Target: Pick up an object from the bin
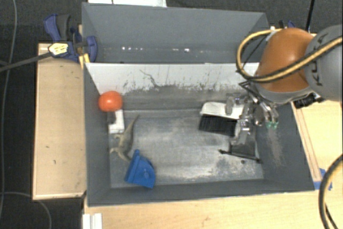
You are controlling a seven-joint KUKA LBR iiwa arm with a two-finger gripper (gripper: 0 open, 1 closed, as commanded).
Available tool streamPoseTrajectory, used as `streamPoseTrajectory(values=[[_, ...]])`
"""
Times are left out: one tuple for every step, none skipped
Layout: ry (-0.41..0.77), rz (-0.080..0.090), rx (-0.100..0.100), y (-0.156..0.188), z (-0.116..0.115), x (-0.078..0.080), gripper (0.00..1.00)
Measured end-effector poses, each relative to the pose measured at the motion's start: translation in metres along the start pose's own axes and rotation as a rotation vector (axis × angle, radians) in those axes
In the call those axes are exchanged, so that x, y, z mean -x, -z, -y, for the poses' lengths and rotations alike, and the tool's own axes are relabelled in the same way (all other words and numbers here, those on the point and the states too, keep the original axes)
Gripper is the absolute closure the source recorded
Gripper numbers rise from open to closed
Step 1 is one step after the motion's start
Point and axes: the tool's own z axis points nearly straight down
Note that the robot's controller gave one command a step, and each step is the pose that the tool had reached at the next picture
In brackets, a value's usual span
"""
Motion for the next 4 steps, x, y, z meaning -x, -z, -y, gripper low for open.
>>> streamPoseTrajectory(values=[[0.001, 0.008, -0.001, 0.005, 0.0, 0.002, 0.0], [0.061, 0.009, -0.002, -0.02, -0.011, 0.009, 0.0], [-0.093, 0.011, 0.001, -0.049, -0.017, 0.012, 1.0], [-0.091, 0.005, 0.001, -0.051, -0.018, 0.01, 0.0]])
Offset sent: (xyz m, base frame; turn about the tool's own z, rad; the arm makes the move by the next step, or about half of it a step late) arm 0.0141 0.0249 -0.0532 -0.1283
